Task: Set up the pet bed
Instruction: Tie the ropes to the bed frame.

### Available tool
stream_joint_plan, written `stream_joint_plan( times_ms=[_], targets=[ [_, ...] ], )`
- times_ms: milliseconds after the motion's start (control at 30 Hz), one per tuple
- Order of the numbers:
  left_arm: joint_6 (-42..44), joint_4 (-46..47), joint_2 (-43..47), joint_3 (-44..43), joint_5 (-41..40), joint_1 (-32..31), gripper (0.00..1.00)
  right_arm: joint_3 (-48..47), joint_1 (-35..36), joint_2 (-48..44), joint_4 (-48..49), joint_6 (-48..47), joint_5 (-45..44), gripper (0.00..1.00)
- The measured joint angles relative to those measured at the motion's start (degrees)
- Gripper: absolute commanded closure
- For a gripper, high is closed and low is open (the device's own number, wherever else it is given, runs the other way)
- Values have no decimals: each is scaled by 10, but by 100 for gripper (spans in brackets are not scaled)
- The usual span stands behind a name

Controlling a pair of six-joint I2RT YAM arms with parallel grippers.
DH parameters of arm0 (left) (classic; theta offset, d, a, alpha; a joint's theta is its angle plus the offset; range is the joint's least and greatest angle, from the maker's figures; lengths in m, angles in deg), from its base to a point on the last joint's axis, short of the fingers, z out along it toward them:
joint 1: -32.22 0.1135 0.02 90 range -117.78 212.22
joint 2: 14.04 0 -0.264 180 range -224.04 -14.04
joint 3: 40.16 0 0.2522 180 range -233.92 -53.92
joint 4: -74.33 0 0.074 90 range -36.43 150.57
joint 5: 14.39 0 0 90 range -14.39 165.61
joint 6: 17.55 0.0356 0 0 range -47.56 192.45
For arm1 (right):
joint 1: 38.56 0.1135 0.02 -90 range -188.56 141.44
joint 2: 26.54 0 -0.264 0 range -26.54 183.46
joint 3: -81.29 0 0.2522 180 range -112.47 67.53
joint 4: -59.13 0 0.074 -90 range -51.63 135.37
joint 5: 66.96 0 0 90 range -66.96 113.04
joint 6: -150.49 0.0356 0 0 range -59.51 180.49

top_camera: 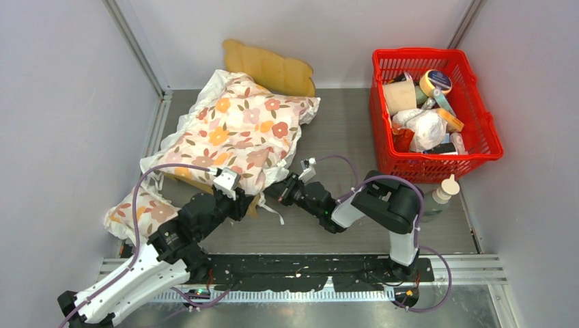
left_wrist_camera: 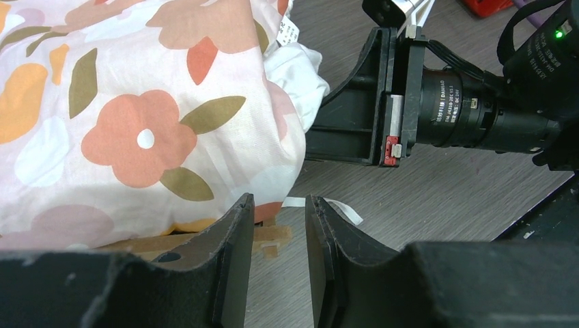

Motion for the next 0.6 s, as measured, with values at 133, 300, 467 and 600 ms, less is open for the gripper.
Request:
stream_joint_plan(
  times_ms=[133, 300, 467, 600],
  targets=[
    [0, -1, 0, 0, 0, 0, 63, 3, 0, 13, 24, 3, 0, 95],
    [0, -4, 0, 0, 1, 0, 60, 21, 0, 16, 47, 5, -13, 95],
    [-5, 2, -3, 4, 17, 0, 58, 46, 0, 16, 51, 2, -29, 95],
    [-23, 7, -29, 4, 43, 0, 60, 49, 0, 16, 59, -1, -34, 95]
  ],
)
